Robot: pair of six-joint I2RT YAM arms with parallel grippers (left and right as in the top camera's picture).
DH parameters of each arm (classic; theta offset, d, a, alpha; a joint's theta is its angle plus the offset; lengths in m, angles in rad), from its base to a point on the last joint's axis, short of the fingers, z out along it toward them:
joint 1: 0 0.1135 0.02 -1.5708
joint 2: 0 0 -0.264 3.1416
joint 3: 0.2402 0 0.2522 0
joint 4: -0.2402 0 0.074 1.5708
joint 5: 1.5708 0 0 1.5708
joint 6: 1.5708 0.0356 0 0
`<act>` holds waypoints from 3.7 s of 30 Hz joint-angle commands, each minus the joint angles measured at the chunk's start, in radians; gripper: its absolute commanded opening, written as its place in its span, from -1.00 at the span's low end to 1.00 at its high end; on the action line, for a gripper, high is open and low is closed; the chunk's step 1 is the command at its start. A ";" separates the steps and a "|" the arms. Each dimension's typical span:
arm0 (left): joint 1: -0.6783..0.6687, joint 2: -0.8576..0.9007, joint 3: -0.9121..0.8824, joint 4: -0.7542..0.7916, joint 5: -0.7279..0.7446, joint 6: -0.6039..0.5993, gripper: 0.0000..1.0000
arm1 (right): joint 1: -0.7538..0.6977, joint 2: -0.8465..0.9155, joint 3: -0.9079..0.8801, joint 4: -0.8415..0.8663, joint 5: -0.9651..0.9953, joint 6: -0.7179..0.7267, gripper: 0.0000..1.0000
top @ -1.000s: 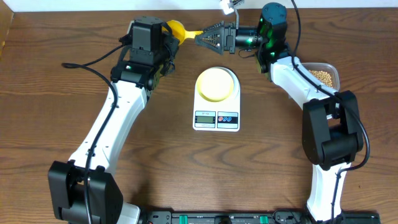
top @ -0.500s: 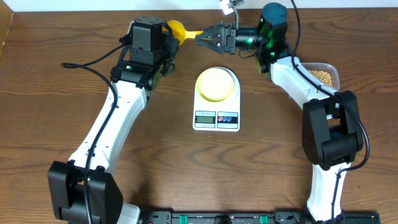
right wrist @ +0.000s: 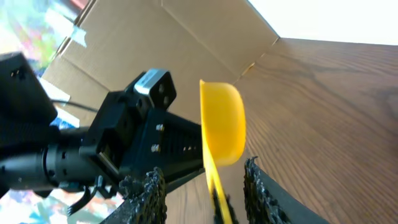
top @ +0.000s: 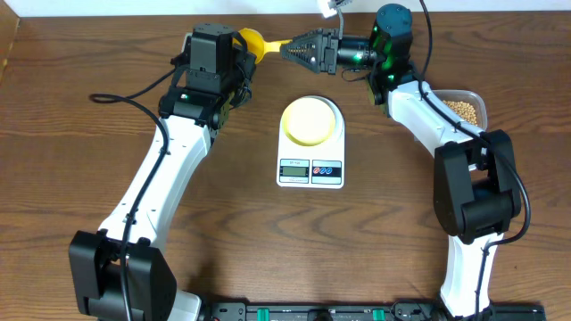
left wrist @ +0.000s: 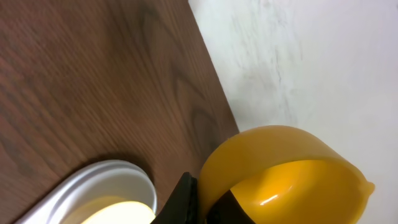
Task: Scoop item into bowl and weigh 50g on scale
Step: 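Close the right gripper on the yellow scoop's handle next to the left gripper, then open the left gripper and carry the scoop right with the right gripper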
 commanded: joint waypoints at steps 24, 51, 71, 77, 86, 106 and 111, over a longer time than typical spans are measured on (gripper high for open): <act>0.002 0.010 -0.005 0.001 -0.013 -0.056 -0.85 | 0.003 0.006 0.019 0.086 0.136 0.208 -0.58; 0.013 0.010 -0.005 0.001 -0.013 -0.102 -0.85 | 0.035 0.006 0.019 0.085 0.104 0.208 -0.73; 0.013 0.010 -0.005 -0.025 -0.013 -0.101 -0.85 | 0.034 0.006 0.019 0.085 0.101 0.208 -0.85; 0.013 0.010 -0.005 -0.025 -0.014 -0.101 -0.85 | 0.034 0.006 0.019 0.085 0.097 0.208 -0.98; 0.013 0.010 -0.005 -0.025 -0.014 -0.101 -0.73 | 0.035 0.006 0.019 0.085 0.090 0.204 -0.98; 0.013 0.010 -0.005 -0.025 0.025 -0.044 0.64 | -0.006 0.006 0.019 0.080 0.108 0.021 -0.97; 0.013 0.010 -0.005 -0.016 0.066 -0.044 0.64 | -0.045 0.006 0.019 0.043 0.130 0.014 -0.97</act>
